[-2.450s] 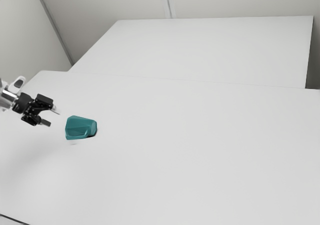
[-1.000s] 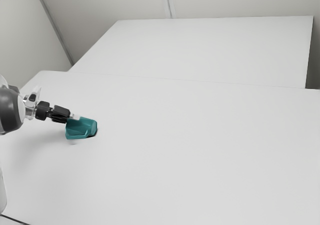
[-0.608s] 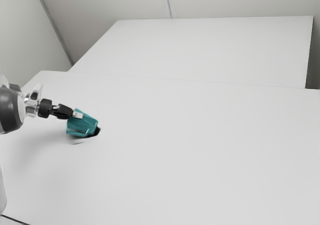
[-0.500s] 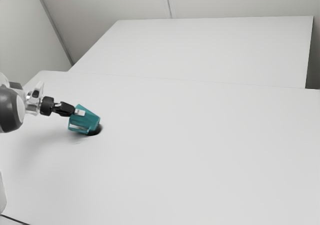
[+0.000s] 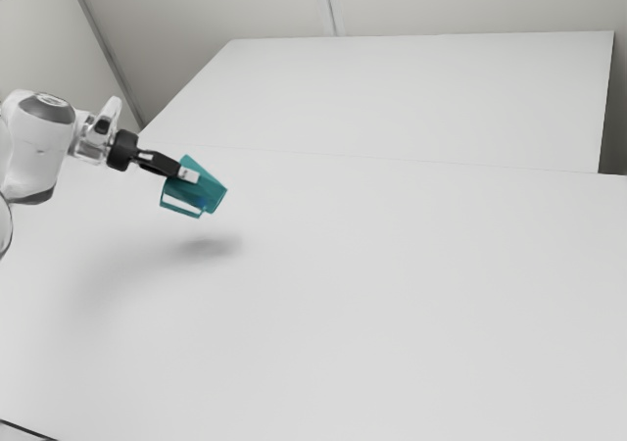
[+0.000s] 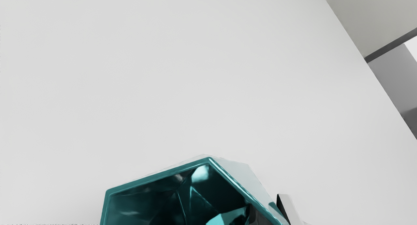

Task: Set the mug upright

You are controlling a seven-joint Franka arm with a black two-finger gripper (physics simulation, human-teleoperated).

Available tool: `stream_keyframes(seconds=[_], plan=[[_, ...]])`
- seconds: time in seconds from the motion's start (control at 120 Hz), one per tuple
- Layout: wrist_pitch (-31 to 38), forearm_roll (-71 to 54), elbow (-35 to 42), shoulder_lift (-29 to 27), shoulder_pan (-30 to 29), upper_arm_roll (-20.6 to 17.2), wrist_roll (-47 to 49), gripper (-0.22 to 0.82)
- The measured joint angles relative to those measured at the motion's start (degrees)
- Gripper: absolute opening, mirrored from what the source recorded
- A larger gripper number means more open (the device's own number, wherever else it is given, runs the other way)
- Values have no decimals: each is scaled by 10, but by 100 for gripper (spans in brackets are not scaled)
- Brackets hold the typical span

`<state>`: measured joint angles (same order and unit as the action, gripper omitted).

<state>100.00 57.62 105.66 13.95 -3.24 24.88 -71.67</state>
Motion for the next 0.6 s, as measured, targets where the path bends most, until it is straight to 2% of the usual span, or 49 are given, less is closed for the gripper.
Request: stream_keyframes(seconds=[0.183, 0.4, 0.6], plan=[[67, -165, -18, -22, 3, -56, 72, -18], [130, -318, -18, -22, 17, -108, 158, -18], [180, -431, -11, -30, 35, -131, 232, -18]])
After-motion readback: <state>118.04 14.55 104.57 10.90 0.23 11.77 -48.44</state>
